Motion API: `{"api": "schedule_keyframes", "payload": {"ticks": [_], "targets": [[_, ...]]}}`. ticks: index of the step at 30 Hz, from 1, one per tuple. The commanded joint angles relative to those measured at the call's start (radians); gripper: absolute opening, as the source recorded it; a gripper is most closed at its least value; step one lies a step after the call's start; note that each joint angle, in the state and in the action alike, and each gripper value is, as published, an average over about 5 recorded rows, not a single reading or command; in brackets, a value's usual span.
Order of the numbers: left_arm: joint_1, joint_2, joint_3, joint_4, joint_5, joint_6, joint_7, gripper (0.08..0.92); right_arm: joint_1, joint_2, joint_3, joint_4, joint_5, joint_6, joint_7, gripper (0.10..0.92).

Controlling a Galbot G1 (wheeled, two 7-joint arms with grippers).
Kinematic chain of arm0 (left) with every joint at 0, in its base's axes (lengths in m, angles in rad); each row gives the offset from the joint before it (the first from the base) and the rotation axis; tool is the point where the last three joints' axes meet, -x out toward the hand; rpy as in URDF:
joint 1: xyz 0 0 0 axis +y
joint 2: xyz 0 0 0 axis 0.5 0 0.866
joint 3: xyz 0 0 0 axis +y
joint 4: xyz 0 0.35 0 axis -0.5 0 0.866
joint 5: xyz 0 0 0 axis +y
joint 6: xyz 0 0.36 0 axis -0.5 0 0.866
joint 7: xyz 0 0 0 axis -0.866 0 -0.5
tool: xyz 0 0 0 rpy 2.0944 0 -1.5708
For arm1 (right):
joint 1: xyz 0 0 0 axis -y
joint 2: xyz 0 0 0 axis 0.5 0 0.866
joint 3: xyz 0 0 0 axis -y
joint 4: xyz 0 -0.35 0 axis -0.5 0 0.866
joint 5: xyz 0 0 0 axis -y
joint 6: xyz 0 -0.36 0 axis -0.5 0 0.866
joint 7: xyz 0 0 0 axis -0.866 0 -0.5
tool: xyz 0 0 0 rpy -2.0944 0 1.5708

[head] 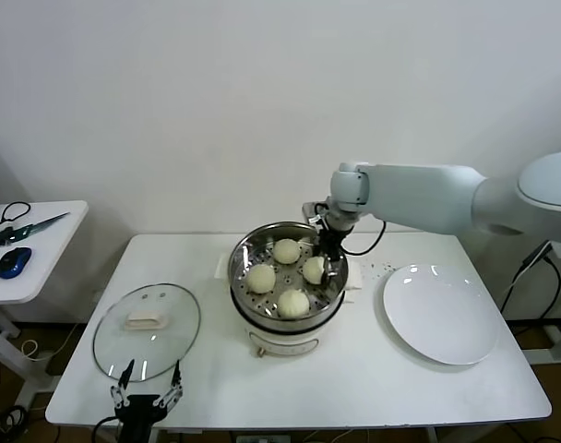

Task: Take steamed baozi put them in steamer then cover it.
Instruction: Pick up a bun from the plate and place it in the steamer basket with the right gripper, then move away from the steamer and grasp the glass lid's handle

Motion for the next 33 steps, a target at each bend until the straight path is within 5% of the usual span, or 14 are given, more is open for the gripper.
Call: {"api": "schedule_keyframes", "payload": {"ticks": [1, 5, 16, 25, 33], "targets": [[0.001, -0.002, -0.001, 0.001, 0.000, -0.001, 0.000, 0.823, -0.028, 0.005, 0.018, -0.013, -0.027, -0.013, -0.010, 0.744], [0.002, -0.002, -0.002, -0.001, 0.001, -0.001, -0.001, 0.823, -0.012, -0.022, 0.040, 0.000, -0.030, -0.014, -0.033, 0.812], [-0.003, -0.001, -0.002, -0.009, 0.006, 0.002, -0.001, 0.823, 0.090, -0.184, 0.125, 0.075, -0.014, 0.094, -0.079, 0.823], [-0.005, -0.005, -0.027, -0.011, 0.041, -0.007, -0.003, 0.823, 0.043, -0.413, 0.159, 0.193, 0.217, 0.430, 0.388, 0.823], [-0.007, -0.005, -0.030, -0.014, 0.078, -0.009, -0.001, 0.823, -0.315, -0.656, 0.491, 0.285, 0.238, 0.547, 0.654, 0.823]]}}
